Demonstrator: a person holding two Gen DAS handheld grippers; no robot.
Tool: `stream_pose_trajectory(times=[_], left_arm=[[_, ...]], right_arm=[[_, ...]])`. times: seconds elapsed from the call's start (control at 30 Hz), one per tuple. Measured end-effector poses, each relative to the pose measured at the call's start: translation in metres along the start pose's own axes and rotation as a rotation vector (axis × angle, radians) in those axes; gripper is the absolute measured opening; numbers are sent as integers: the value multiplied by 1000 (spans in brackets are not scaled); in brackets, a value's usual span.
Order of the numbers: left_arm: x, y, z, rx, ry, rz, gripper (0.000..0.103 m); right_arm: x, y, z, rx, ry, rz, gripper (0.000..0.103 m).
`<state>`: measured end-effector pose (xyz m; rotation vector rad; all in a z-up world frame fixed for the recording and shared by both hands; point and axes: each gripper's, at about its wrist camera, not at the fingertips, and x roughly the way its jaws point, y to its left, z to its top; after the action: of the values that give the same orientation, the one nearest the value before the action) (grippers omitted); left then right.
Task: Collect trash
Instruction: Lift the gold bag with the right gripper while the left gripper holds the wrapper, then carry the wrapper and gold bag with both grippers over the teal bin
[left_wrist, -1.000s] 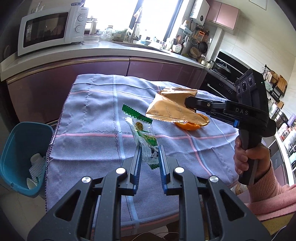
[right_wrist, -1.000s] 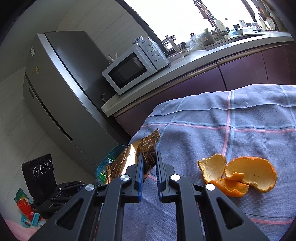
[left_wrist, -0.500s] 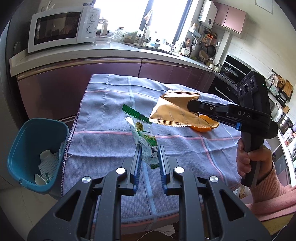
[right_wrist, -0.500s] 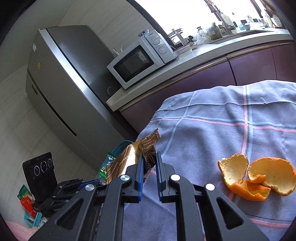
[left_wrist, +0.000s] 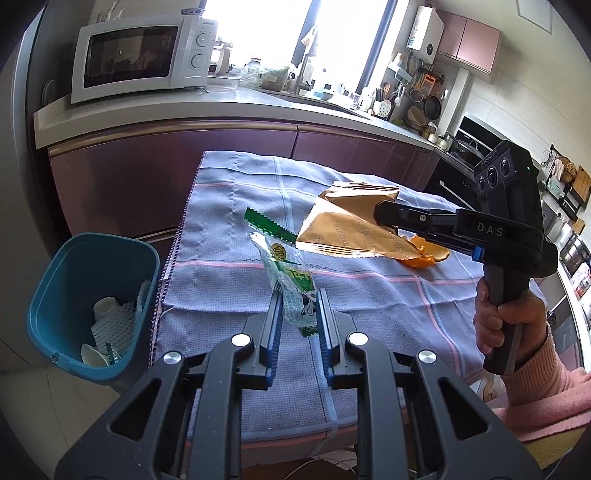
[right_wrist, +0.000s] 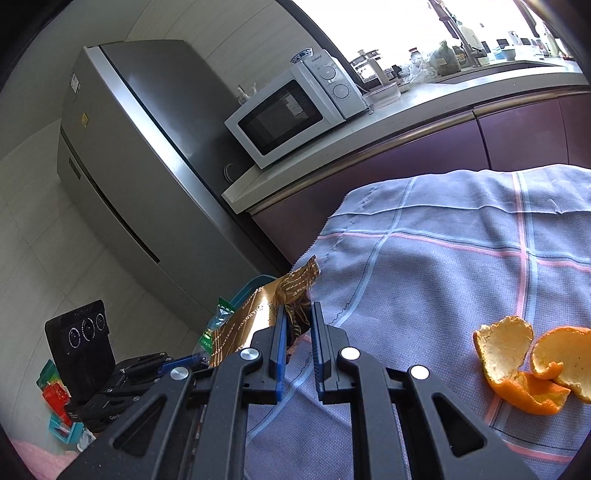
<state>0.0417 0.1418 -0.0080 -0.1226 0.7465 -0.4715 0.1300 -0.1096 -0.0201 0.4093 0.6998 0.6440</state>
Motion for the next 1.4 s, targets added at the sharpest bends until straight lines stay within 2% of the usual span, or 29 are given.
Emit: stream_pose_trajectory(times=[1.4], left_arm=[[-38,58,3,-77,-66,120,18]], right_arm=[[52,33,21,-48,66,77,11]])
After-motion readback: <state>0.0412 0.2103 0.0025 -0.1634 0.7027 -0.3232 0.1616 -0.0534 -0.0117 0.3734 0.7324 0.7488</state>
